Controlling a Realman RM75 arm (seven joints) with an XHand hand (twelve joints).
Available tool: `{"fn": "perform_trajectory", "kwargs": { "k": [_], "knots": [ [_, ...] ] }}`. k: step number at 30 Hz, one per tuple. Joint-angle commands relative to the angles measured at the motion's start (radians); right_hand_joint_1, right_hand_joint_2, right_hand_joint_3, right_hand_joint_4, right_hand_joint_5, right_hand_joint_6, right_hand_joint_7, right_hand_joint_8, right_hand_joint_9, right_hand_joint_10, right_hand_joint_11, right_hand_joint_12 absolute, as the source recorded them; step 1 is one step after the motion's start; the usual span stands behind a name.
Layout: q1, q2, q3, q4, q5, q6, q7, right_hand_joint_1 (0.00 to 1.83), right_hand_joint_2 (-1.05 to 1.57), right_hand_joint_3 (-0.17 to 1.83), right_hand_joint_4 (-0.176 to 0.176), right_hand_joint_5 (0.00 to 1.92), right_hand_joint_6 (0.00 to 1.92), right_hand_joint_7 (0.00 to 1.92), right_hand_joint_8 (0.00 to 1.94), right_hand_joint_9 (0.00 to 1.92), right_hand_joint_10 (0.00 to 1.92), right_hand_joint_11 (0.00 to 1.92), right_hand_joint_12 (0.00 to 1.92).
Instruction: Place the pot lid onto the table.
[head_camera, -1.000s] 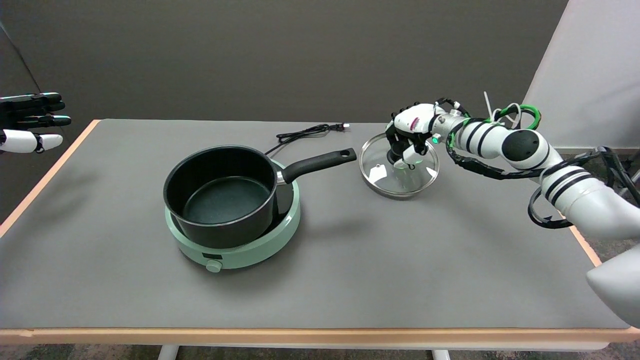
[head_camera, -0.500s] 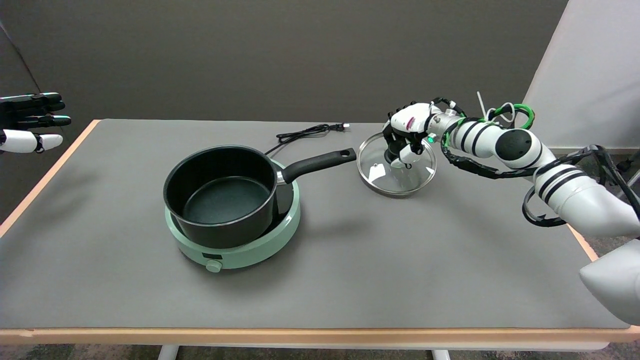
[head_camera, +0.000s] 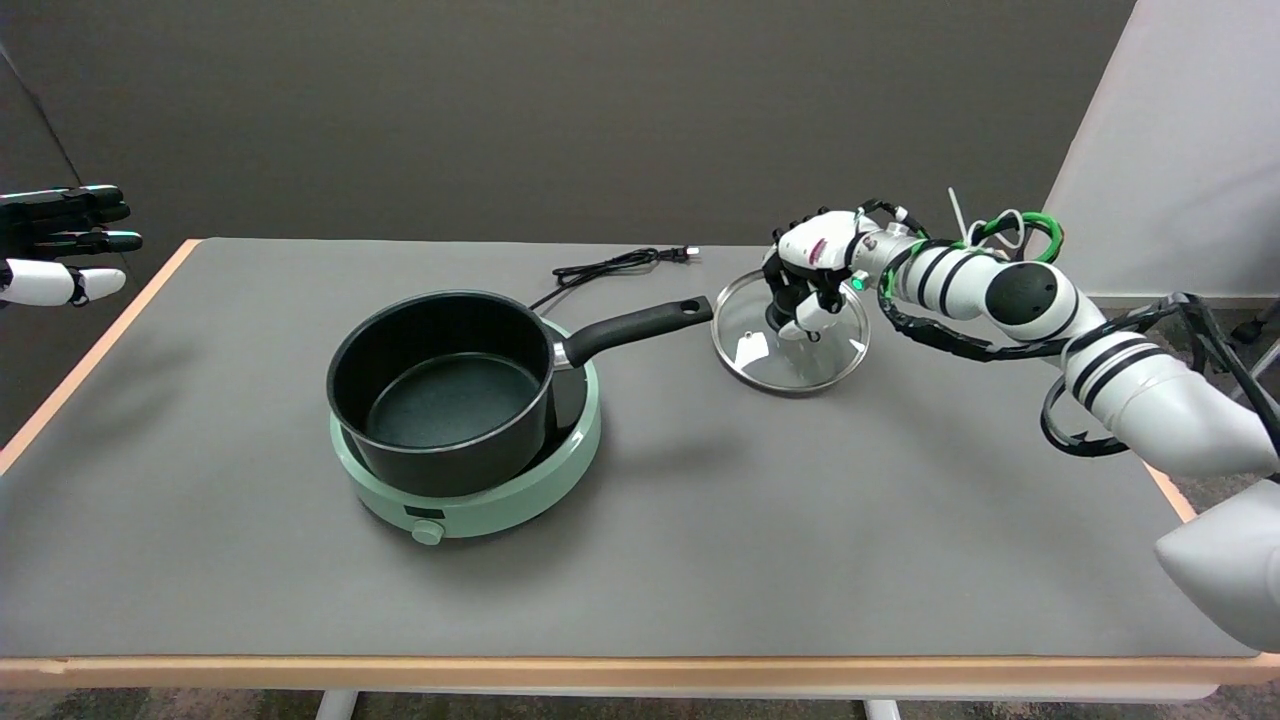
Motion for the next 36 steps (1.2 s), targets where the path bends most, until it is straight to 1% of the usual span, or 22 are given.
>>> {"fn": "perform_trajectory", "kwargs": {
  "k": [1, 4, 6, 8, 10, 12, 13, 15, 16, 17, 19, 21, 22, 23, 24, 27, 29, 30, 36],
  "knots": [
    [-0.011, -0.001, -0.015, -0.003, 0.003, 0.004, 0.003, 1.21, 0.98, 0.38, -0.031, 0.78, 1.32, 1.01, 1.10, 0.94, 1.48, 0.71, 1.39],
    [-0.013, 0.001, -0.014, -0.003, 0.003, 0.001, 0.003, 1.21, 0.99, 0.37, -0.025, 0.78, 1.32, 1.01, 1.10, 0.93, 1.46, 0.70, 1.43],
    [-0.013, 0.002, -0.014, -0.003, 0.003, 0.001, 0.003, 1.20, 1.01, 0.32, -0.019, 0.77, 1.33, 1.00, 1.08, 0.93, 1.39, 0.70, 1.42],
    [-0.013, 0.003, -0.014, -0.003, 0.003, 0.000, 0.003, 1.20, 1.01, 0.32, -0.020, 0.77, 1.35, 1.00, 1.06, 0.92, 1.39, 0.66, 1.49],
    [-0.013, 0.004, -0.012, -0.003, 0.003, 0.000, 0.003, 1.20, 1.03, 0.29, -0.019, 0.76, 1.35, 1.00, 1.05, 0.93, 1.33, 0.67, 1.46],
    [-0.013, 0.004, -0.010, -0.003, 0.003, -0.001, 0.003, 1.20, 1.03, 0.30, -0.022, 0.76, 1.36, 1.00, 1.05, 0.92, 1.36, 0.62, 1.54],
    [-0.013, 0.004, -0.010, -0.003, 0.003, -0.001, 0.003, 1.20, 1.03, 0.29, -0.025, 0.76, 1.36, 1.00, 1.05, 0.92, 1.35, 0.62, 1.54],
    [-0.013, 0.004, -0.009, -0.003, 0.003, -0.001, 0.003, 1.21, 1.05, 0.26, -0.043, 0.75, 1.34, 1.01, 1.05, 0.93, 1.32, 0.61, 1.55],
    [-0.013, 0.004, -0.008, -0.003, 0.003, -0.001, 0.003, 1.21, 1.06, 0.24, -0.052, 0.75, 1.33, 1.01, 1.04, 0.92, 1.28, 0.62, 1.51],
    [-0.013, 0.004, -0.008, -0.003, 0.003, -0.002, 0.003, 1.21, 1.07, 0.23, -0.059, 0.73, 1.35, 1.00, 1.05, 0.93, 1.27, 0.62, 1.52],
    [-0.013, 0.004, -0.007, -0.003, 0.003, -0.003, 0.003, 1.21, 1.07, 0.22, -0.073, 0.72, 1.38, 1.01, 1.03, 0.94, 1.17, 0.60, 1.52],
    [-0.013, 0.005, -0.005, -0.003, 0.003, -0.003, 0.003, 1.21, 1.08, 0.21, -0.075, 0.71, 1.40, 1.00, 1.02, 0.93, 1.11, 0.58, 1.51],
    [-0.013, 0.005, -0.005, -0.003, 0.003, -0.003, 0.003, 1.32, 0.99, 0.32, 0.129, 0.71, 1.00, 0.92, 1.16, 0.92, 1.05, 0.57, 1.49],
    [-0.012, 0.005, -0.005, -0.003, 0.003, -0.003, 0.003, 1.13, 0.80, 0.68, 0.176, 0.70, 0.89, 0.89, 0.84, 0.91, 1.00, 0.54, 1.49],
    [-0.011, 0.005, -0.005, -0.003, 0.003, -0.003, 0.003, 1.04, 0.72, 0.82, 0.176, 0.69, 0.88, 0.88, 0.69, 0.90, 0.97, 0.52, 1.48],
    [-0.009, 0.005, -0.005, -0.005, 0.003, -0.003, 0.003, 1.03, 0.71, 0.84, 0.176, 0.69, 0.83, 0.87, 0.62, 0.89, 0.91, 0.50, 1.44],
    [-0.008, 0.005, -0.005, -0.005, 0.003, -0.003, 0.003, 1.02, 0.69, 0.88, 0.176, 0.69, 0.80, 0.85, 0.61, 0.88, 0.86, 0.49, 1.43],
    [-0.007, 0.005, -0.005, -0.005, 0.003, -0.003, 0.003, 1.02, 0.70, 0.84, 0.176, 0.69, 0.79, 0.86, 0.57, 0.87, 0.86, 0.49, 1.40],
    [-0.006, 0.005, -0.005, -0.005, 0.006, -0.003, 0.003, 1.02, 0.70, 0.85, 0.176, 0.69, 0.76, 0.85, 0.55, 0.87, 0.83, 0.49, 1.37]
  ]
}}
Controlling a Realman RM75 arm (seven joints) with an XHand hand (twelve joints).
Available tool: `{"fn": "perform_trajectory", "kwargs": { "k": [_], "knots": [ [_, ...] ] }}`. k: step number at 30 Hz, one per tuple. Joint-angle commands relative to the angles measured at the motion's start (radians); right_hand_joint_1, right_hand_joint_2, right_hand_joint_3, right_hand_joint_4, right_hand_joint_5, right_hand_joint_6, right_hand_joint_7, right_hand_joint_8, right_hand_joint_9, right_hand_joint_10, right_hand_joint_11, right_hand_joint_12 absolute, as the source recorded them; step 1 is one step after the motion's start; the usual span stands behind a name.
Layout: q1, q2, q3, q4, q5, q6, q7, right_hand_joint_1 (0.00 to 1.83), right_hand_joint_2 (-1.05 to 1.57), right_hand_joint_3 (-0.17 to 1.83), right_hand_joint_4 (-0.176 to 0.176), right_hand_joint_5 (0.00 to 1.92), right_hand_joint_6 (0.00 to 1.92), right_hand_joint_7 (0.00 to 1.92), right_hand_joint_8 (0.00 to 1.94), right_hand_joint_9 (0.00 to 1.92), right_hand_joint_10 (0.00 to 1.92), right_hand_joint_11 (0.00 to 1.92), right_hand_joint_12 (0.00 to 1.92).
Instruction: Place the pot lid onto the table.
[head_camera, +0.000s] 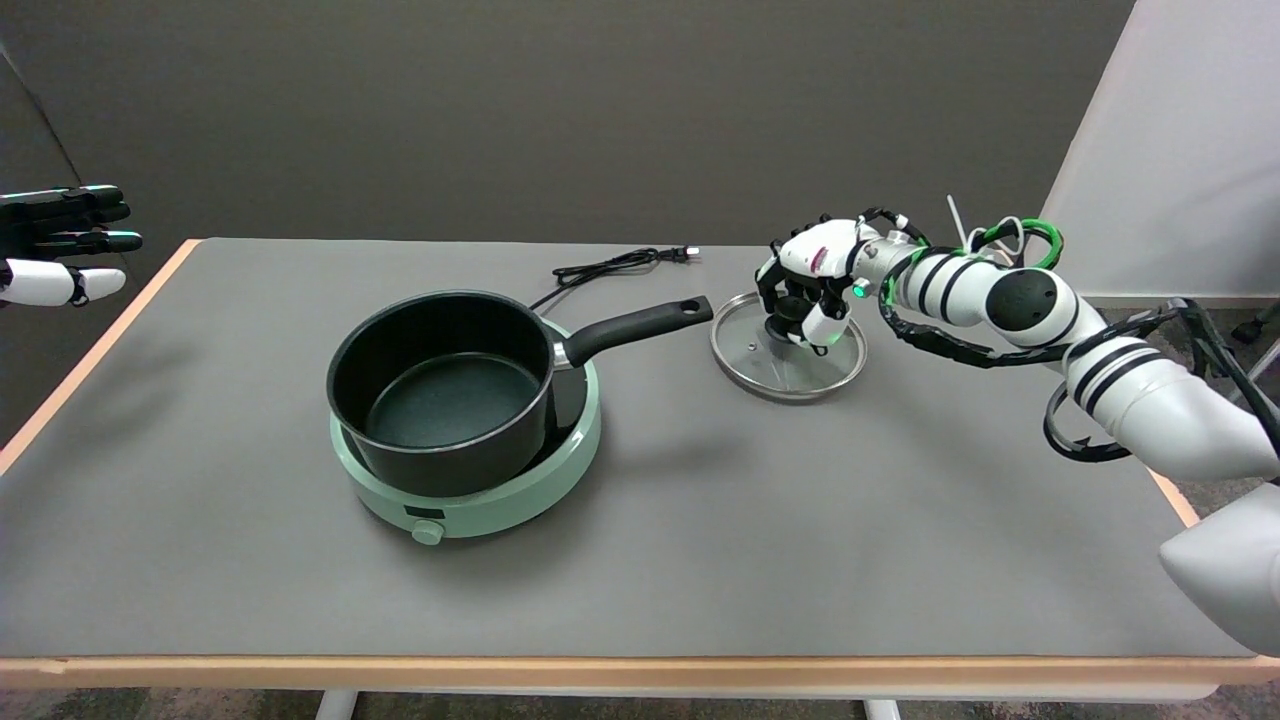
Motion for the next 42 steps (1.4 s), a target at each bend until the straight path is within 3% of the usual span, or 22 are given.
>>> {"fn": "perform_trajectory", "kwargs": {
  "k": [1, 9, 12, 14, 16, 19, 24, 29, 33, 42],
  "knots": [
    [0.005, 0.001, 0.002, -0.001, 0.004, -0.002, 0.000, 1.02, 0.70, 0.85, 0.176, 0.69, 0.76, 0.85, 0.55, 0.87, 0.82, 0.49, 1.37],
    [0.005, 0.001, 0.004, -0.001, 0.004, -0.002, 0.000, 1.01, 0.69, 0.85, 0.176, 0.68, 0.72, 0.84, 0.52, 0.86, 0.80, 0.48, 1.36],
    [0.005, 0.001, 0.007, -0.001, 0.004, -0.002, 0.000, 0.98, 0.67, 0.87, 0.176, 0.67, 0.62, 0.83, 0.47, 0.84, 0.78, 0.47, 1.34],
    [0.005, 0.001, 0.012, -0.001, 0.004, 0.000, 0.000, 0.89, 0.67, 0.93, 0.176, 0.64, 0.50, 0.77, 0.39, 0.79, 0.70, 0.47, 1.15],
    [0.003, 0.001, 0.021, -0.002, 0.017, 0.002, 0.000, 0.93, 0.65, 0.91, 0.176, 0.61, 0.36, 0.73, 0.29, 0.74, 0.59, 0.52, 0.94],
    [0.001, 0.001, 0.031, -0.008, 0.045, 0.000, 0.000, 0.87, 0.56, 0.99, 0.176, 0.47, 0.21, 0.55, 0.20, 0.61, 0.37, 0.45, 0.74],
    [0.001, 0.001, 0.036, -0.012, 0.062, 0.002, 0.000, 0.79, 0.44, 1.01, 0.157, 0.31, 0.16, 0.28, 0.16, 0.34, 0.19, 0.31, 0.49],
    [-0.011, 0.012, 0.067, 0.013, 0.113, 0.007, -0.001, 0.72, 0.37, 0.94, 0.137, 0.18, 0.14, 0.12, 0.12, 0.14, 0.18, 0.19, 0.49],
    [-0.045, 0.027, 0.127, 0.095, 0.185, 0.034, -0.007, 0.71, 0.36, 0.92, 0.126, 0.15, 0.13, 0.09, 0.13, 0.13, 0.17, 0.19, 0.47],
    [-0.224, 0.039, 0.365, 0.366, 0.182, 0.105, -0.008, 0.73, 0.39, 0.95, 0.117, 0.22, 0.14, 0.16, 0.12, 0.18, 0.19, 0.17, 0.49]
  ]
}}
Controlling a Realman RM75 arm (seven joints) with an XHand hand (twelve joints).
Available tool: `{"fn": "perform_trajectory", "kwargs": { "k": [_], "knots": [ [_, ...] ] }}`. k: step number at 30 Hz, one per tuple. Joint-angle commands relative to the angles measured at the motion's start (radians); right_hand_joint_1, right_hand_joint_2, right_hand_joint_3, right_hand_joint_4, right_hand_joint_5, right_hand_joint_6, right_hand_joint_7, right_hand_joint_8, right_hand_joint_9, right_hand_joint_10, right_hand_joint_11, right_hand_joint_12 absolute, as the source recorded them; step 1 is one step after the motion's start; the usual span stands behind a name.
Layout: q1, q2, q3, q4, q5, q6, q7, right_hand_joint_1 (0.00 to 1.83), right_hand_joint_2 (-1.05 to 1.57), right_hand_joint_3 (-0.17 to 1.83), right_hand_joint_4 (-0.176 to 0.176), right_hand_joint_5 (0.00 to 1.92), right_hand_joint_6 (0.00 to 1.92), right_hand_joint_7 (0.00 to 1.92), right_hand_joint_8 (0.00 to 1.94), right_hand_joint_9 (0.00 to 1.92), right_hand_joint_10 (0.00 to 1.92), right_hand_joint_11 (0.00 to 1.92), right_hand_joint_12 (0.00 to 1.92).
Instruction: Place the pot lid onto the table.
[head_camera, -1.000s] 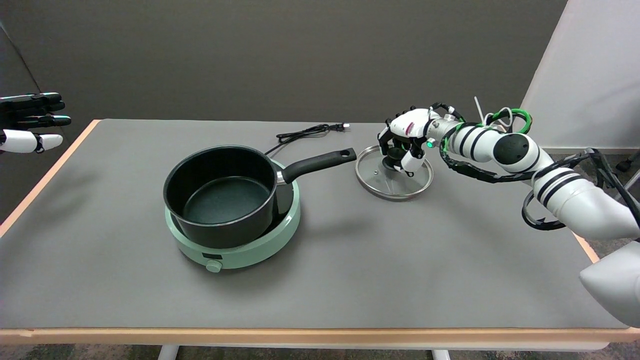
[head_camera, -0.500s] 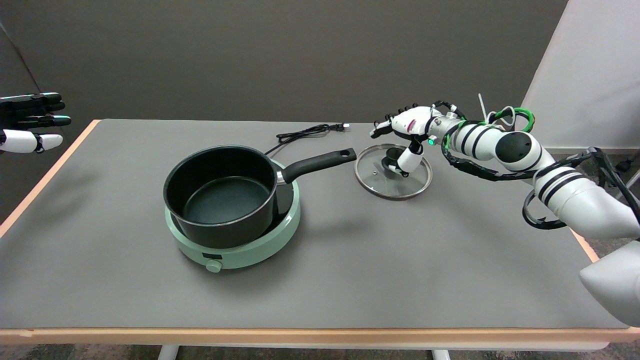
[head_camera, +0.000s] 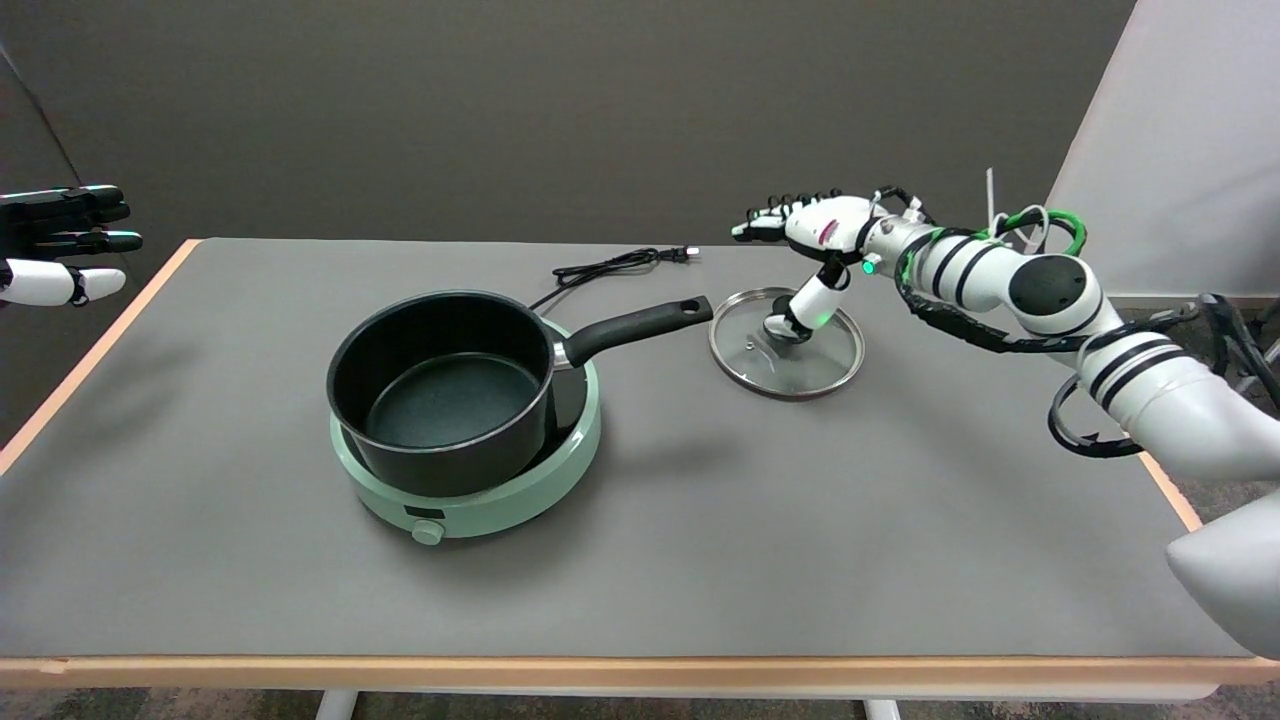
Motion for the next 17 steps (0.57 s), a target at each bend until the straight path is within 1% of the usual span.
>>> {"fn": "perform_trajectory", "kwargs": {
  "k": [1, 7, 12, 17],
  "knots": [
    [-0.224, 0.026, 0.315, 0.353, 0.078, 0.081, -0.006, 0.73, 0.40, 0.96, 0.117, 0.22, 0.14, 0.18, 0.12, 0.19, 0.19, 0.17, 0.50],
    [-0.395, -0.004, 0.505, 0.554, 0.078, 0.010, -0.006, 0.72, 0.43, 0.97, 0.122, 0.28, 0.15, 0.25, 0.14, 0.27, 0.19, 0.23, 0.51],
    [-0.527, -0.034, 0.618, 0.699, 0.078, -0.096, -0.059, 0.72, 0.44, 0.98, 0.126, 0.31, 0.15, 0.28, 0.14, 0.31, 0.19, 0.25, 0.51],
    [-0.641, -0.079, 0.693, 0.804, 0.078, -0.201, -0.136, 0.72, 0.45, 0.98, 0.133, 0.33, 0.16, 0.31, 0.15, 0.34, 0.20, 0.26, 0.52]
  ]
}}
